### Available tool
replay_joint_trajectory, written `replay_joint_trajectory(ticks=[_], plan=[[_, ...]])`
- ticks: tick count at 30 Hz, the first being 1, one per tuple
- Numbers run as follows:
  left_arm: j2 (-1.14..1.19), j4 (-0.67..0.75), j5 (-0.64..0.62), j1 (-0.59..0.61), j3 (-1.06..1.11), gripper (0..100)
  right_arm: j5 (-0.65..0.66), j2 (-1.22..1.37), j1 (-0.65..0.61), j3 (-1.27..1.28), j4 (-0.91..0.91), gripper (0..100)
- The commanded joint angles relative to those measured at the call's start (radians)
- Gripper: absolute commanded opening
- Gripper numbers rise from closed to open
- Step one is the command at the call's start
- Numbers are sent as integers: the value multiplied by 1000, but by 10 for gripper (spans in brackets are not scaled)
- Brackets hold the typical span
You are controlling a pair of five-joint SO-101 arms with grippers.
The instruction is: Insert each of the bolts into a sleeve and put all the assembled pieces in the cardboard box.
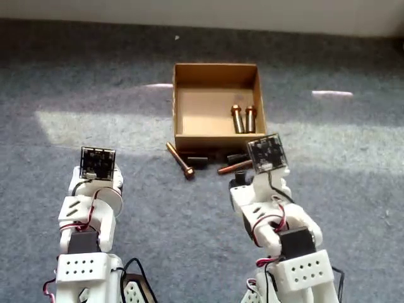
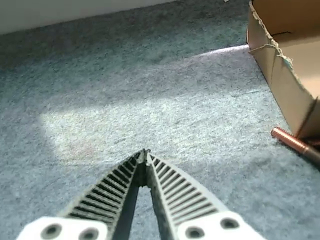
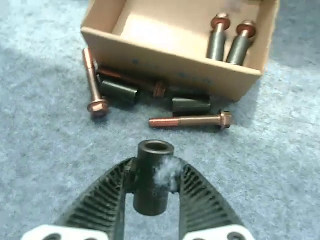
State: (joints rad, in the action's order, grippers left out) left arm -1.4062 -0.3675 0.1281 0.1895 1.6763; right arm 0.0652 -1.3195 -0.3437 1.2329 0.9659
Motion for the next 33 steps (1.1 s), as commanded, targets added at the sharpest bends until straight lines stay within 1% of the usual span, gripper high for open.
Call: replay_joint_trajectory(ticks=[1, 5, 9, 11, 13, 16, 20, 23, 25, 29, 33], plan=[[-8, 25, 94, -1, 30, 7, -9, -128, 104, 85, -99, 5], [-10, 26, 98, -1, 21, 7, -9, -209, 170, 182, -183, 5], [-10, 23, 98, 1, -28, 7, -9, -266, 252, 226, -239, 5], [-10, 20, 98, -21, -70, 8, -9, -294, 286, 246, -259, 5], [-10, -37, 135, -76, -128, 8, -9, -323, 331, 262, -277, 5], [-2, -192, 198, -193, -259, 8, -18, -377, 387, 272, -283, 5], [2, -356, 199, -343, -444, 8, -106, -450, 452, 274, -280, 5], [4, -442, 198, -446, -541, 15, -112, -496, 503, 289, -278, 5], [15, -499, 198, -510, -585, 47, -112, -515, 522, 308, -283, 5], [156, -569, 198, -608, -685, 62, -114, -516, 526, 309, -283, 5], [383, -586, 198, -651, -820, 66, -114, -516, 526, 309, -283, 5]])
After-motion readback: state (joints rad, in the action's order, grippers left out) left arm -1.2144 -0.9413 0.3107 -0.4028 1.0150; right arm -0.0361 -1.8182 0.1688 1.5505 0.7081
